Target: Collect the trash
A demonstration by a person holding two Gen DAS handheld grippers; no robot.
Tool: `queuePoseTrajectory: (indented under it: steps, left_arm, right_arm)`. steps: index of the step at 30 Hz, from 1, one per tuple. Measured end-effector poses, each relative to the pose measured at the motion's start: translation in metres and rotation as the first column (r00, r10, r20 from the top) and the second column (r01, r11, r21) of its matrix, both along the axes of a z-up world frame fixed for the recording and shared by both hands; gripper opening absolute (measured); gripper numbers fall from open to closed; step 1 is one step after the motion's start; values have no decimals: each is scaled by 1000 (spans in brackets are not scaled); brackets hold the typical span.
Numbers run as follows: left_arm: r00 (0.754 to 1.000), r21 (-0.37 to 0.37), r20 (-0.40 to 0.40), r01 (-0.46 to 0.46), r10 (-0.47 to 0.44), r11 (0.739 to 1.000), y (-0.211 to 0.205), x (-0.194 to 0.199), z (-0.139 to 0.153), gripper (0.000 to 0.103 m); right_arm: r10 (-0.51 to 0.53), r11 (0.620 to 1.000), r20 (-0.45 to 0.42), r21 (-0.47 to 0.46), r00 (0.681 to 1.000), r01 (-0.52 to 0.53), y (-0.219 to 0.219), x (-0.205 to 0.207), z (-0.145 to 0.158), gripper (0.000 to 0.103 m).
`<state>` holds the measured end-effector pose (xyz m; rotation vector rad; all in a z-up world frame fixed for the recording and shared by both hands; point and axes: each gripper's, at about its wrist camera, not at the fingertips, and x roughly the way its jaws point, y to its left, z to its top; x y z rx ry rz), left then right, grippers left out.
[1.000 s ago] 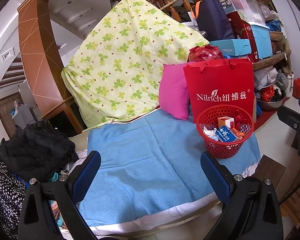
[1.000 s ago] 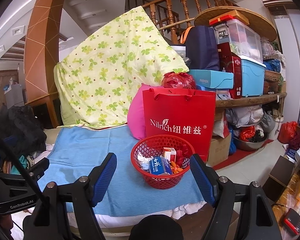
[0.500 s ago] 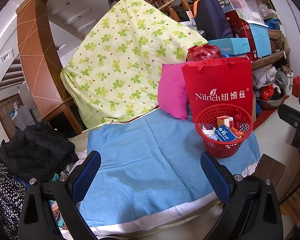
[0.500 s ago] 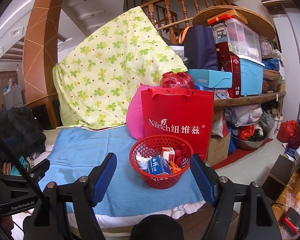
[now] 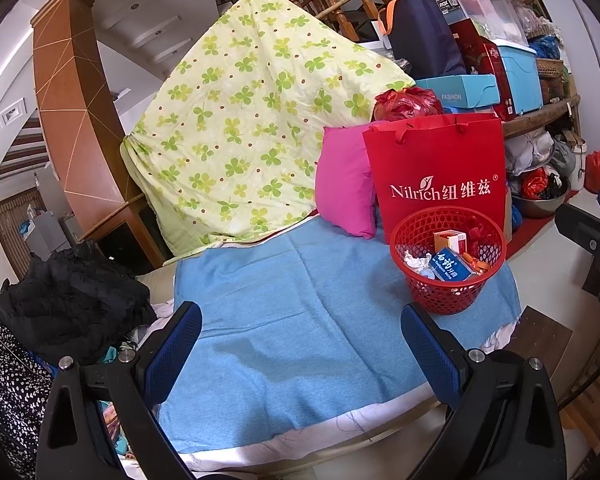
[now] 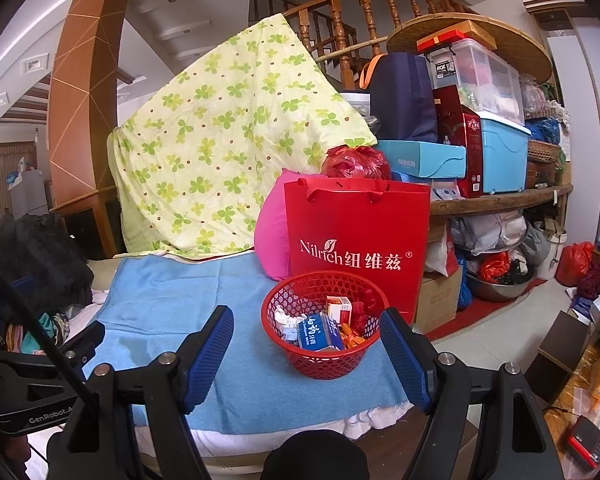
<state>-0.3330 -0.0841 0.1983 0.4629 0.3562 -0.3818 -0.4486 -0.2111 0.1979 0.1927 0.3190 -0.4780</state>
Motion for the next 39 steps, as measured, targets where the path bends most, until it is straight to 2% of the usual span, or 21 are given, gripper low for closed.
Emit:
queuePoseTrajectory:
  steps: [39]
  left_arm:
    - [1000, 25, -14, 18, -18, 1000, -2, 10, -7, 100]
  right_arm:
    - [-19, 1000, -15, 10, 1000, 19, -10, 9, -6, 78]
